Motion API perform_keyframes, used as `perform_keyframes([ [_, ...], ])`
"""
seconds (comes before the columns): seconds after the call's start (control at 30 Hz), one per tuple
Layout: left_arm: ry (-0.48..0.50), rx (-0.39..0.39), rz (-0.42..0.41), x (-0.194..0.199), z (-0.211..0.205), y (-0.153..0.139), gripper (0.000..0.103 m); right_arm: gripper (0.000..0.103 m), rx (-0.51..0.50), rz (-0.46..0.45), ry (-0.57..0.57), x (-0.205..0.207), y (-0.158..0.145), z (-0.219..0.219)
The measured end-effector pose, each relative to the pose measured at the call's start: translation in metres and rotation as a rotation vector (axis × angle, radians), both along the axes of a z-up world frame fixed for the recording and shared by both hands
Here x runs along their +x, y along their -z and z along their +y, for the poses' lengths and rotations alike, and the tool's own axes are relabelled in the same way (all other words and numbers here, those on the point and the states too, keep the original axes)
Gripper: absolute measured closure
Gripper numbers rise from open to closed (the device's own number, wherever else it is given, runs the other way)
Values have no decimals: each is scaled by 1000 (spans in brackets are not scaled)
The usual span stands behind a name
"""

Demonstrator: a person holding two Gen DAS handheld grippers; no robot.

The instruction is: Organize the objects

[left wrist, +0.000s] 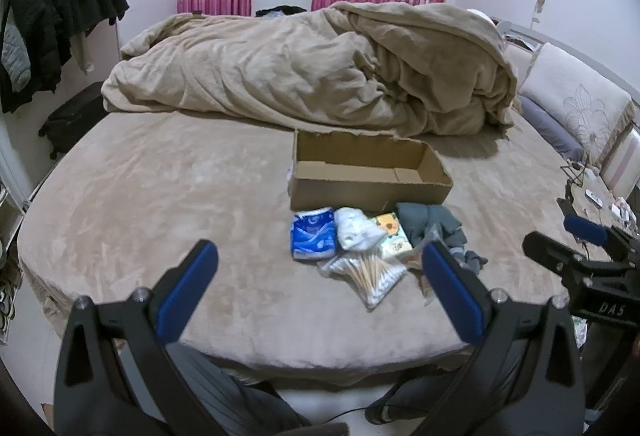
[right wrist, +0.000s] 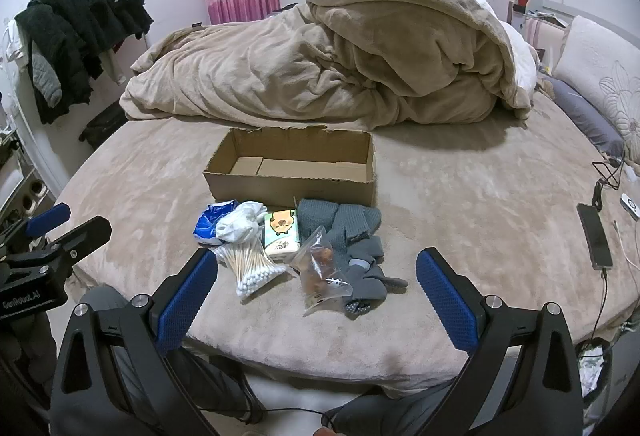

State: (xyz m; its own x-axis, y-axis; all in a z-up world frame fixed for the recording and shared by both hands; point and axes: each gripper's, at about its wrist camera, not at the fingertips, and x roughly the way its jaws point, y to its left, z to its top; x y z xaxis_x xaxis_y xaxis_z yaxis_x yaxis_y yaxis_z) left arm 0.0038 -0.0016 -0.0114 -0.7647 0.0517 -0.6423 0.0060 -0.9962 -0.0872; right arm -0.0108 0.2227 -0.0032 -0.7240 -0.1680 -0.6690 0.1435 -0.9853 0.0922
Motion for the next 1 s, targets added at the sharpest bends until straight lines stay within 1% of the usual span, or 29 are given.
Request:
perform_keyframes([
  [1.0,1,-2,-1,1,1,4,1,2,-4,-7,0,0,3,0],
])
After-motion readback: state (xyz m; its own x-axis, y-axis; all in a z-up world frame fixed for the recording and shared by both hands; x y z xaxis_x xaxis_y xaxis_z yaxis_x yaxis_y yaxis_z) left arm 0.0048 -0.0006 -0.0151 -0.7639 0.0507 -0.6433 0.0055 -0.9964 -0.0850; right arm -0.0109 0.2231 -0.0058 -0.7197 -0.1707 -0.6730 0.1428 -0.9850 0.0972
